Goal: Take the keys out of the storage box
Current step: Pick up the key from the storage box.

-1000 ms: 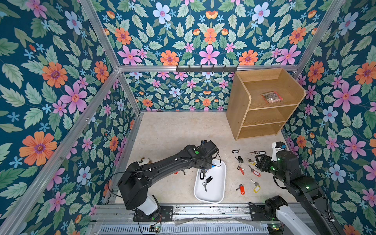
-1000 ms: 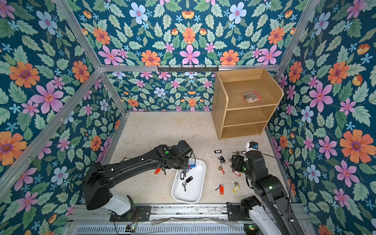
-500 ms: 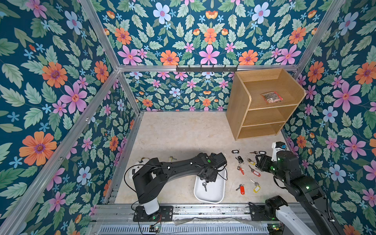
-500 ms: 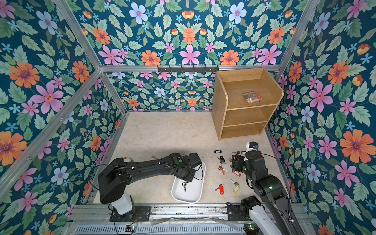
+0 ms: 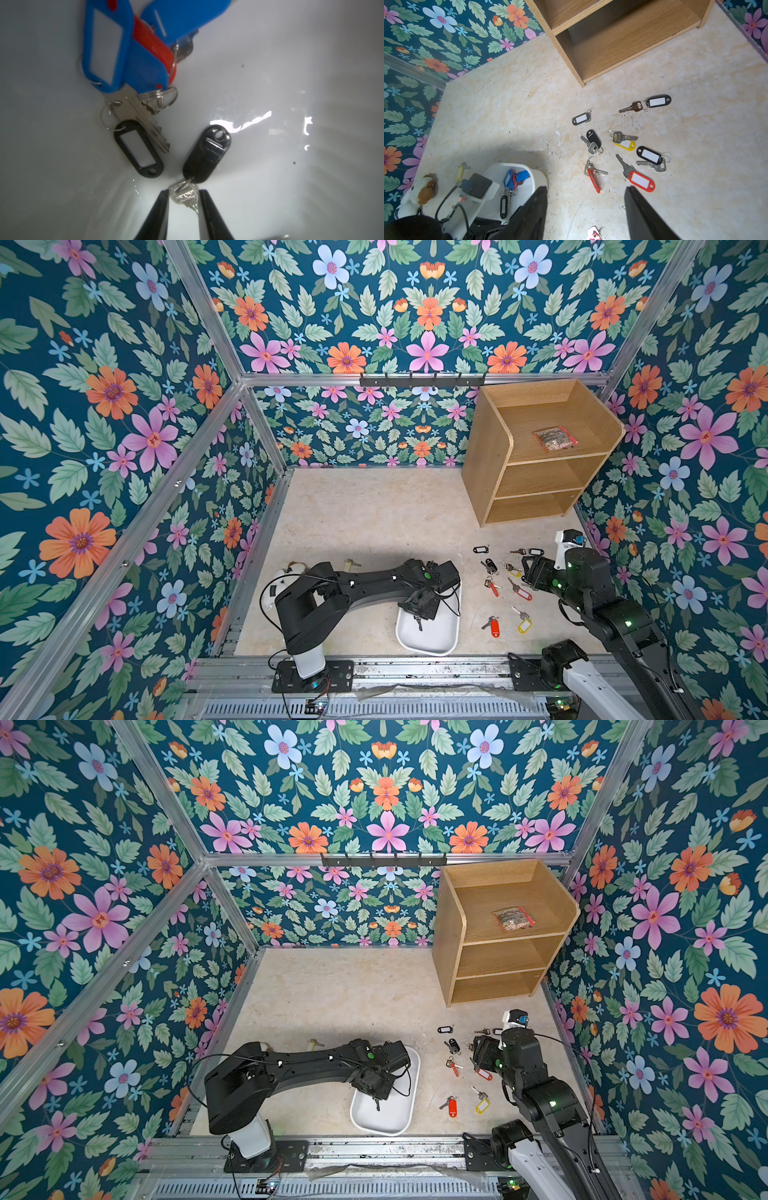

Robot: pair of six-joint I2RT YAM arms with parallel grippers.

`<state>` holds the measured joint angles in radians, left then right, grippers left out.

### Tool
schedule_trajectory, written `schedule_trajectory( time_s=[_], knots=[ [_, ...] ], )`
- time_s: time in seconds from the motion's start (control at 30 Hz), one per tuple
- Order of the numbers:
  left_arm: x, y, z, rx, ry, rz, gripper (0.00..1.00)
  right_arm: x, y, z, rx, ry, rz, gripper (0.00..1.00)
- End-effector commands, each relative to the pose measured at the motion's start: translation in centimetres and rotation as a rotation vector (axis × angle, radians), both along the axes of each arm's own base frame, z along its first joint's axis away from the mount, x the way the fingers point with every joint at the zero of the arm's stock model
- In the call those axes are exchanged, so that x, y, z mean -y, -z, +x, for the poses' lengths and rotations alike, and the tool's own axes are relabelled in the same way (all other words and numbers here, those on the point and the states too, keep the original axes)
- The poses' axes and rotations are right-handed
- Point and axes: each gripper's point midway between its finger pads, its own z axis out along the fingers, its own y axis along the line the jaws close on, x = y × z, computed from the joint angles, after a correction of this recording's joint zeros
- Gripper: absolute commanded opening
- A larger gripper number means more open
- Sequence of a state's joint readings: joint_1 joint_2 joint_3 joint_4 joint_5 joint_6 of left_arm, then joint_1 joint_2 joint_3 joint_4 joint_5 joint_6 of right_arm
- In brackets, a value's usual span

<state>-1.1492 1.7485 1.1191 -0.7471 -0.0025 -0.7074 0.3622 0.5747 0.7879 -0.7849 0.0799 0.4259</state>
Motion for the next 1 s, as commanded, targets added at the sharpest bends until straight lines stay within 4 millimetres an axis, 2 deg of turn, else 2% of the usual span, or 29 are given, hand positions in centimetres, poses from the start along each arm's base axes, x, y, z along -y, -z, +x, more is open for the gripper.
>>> schedule_trajectory(
  time_s=[0.0, 0.13, 0.27, 0.47, 0.57, 0.63, 0.77, 0.87, 0.97],
  knots=[
    [0.0, 0.1, 0.2, 0.012, 0.008, 0.007, 0.35, 0.1, 0.0, 0.2, 0.005, 0.013, -0.003, 0.64],
    [0.0, 0.6, 0.3, 0.006, 0.011, 0.014, 0.39, 0.1, 0.0, 0.2, 0.007, 0.013, -0.002, 0.63],
    [-0.1, 1.1, 0.2, -0.002, 0.008, 0.015, 0.36, 0.1, 0.0, 0.2, 0.006, 0.013, -0.002, 0.63],
    [-0.2, 1.5, 0.1, -0.010, 0.000, 0.014, 0.24, 0.1, 0.0, 0.2, 0.005, 0.013, -0.003, 0.63],
    [-0.3, 1.1, 0.2, -0.007, -0.007, 0.013, 0.08, 0.2, 0.0, 0.2, 0.007, 0.014, -0.003, 0.63],
    [-0.4, 0.5, 0.4, 0.007, -0.014, 0.011, 0.00, 0.2, 0.0, 0.2, 0.008, 0.014, -0.003, 0.63],
    [-0.1, -1.2, 0.9, 0.036, -0.024, -0.002, 0.00, 0.2, 0.0, 0.2, 0.007, 0.014, -0.003, 0.63],
    [0.4, -3.5, 1.6, 0.076, -0.034, -0.034, 0.00, 0.2, 0.0, 0.2, 0.008, 0.017, -0.002, 0.64],
    [1.2, -6.7, 2.9, 0.141, -0.062, -0.091, 0.00, 0.2, -0.1, 0.2, 0.010, 0.018, -0.002, 0.63]
  ],
)
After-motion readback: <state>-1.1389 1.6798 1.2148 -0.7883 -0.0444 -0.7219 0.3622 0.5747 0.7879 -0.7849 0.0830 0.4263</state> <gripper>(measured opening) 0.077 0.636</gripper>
